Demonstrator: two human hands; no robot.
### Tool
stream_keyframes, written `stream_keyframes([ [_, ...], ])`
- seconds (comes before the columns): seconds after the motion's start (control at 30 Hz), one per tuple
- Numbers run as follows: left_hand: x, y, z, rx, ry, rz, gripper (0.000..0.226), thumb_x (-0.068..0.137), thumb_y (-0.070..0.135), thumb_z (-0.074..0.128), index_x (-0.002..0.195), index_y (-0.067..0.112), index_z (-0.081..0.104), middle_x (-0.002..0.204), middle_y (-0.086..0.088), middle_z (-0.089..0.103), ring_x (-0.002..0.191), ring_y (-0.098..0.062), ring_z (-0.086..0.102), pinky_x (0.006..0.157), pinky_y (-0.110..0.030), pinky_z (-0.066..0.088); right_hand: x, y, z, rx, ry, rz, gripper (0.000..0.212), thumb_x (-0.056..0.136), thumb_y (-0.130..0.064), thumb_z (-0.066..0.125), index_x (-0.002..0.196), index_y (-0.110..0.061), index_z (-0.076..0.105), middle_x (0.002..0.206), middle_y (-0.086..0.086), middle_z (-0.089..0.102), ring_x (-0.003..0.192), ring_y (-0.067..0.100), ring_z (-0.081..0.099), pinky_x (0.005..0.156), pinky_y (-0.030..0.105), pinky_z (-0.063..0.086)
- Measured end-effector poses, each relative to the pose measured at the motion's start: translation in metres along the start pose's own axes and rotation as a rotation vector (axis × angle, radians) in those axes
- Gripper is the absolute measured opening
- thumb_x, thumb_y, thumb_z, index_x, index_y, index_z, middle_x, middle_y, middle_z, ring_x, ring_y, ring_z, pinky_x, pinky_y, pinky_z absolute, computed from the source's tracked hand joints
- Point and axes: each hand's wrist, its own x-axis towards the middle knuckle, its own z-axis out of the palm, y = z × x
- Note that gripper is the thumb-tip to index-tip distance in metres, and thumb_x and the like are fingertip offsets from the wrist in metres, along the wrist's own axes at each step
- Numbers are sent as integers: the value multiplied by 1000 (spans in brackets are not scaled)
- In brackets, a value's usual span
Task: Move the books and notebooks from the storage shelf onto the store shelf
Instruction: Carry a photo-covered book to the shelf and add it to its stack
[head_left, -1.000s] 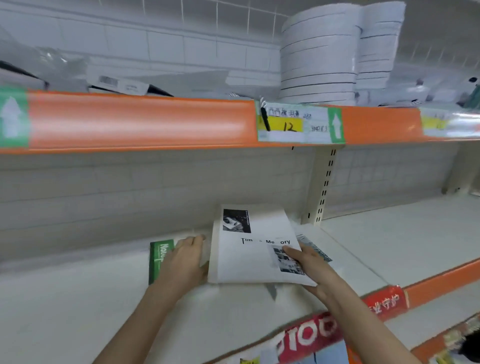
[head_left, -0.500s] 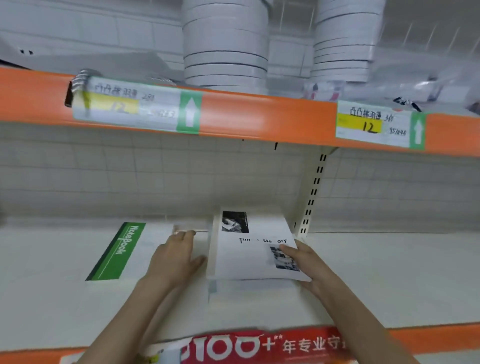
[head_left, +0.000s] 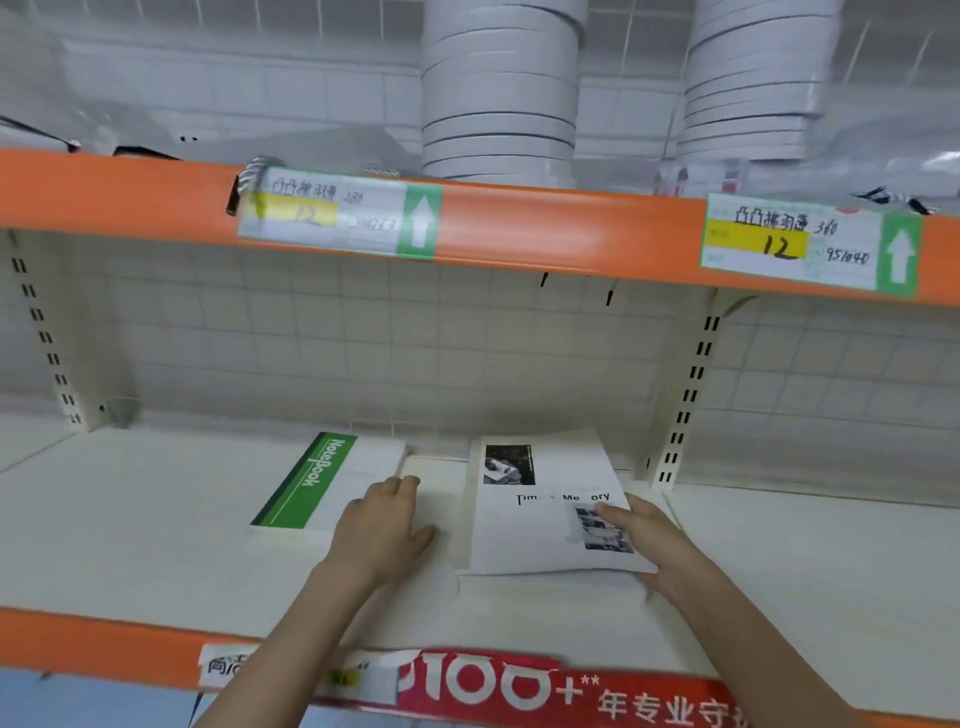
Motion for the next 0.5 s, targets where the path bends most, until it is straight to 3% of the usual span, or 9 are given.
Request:
stream_keyframes([
  [0.1,-3,-1,2,-3,-25,-14,59,93,47,46,139,15,32,139,-5,44,126,-23,42,97,-35,40,3,0,2,-55,7,2,13,95,-18,57,108,-16,59,109,4,63,97,19,57,93,34,45],
  [0.2,-4,-2,5,-17,-38,-24,59,92,48,47,139,15,33,138,-4,44,127,-23,41,97,-35,39,1,-3,4,-114,10,0,9,96,-17,54,99,-11,61,86,0,65,74,12,60,57,21,47],
  [0.27,-5,-2,5,-14,-35,-20,58,92,48,47,138,16,34,138,-4,45,127,-23,41,97,-35,39,1,-3,4,-145,5,-1,15,96,-19,55,98,-7,64,82,2,66,69,12,61,44,14,43],
  [0.37,-6,-1,8,-26,-41,-15,57,92,48,47,137,16,34,139,-4,45,127,-23,41,99,-35,39,6,-1,5,-211,28,-26,19,93,-19,59,102,-4,67,95,12,69,72,17,61,52,18,45],
  [0.5,-8,-2,11,-35,-43,-14,57,92,48,47,137,16,35,140,-4,44,128,-23,41,100,-36,38,11,-2,6,-272,22,-89,7,89,-12,64,86,-15,69,104,18,70,82,23,61,70,30,44],
])
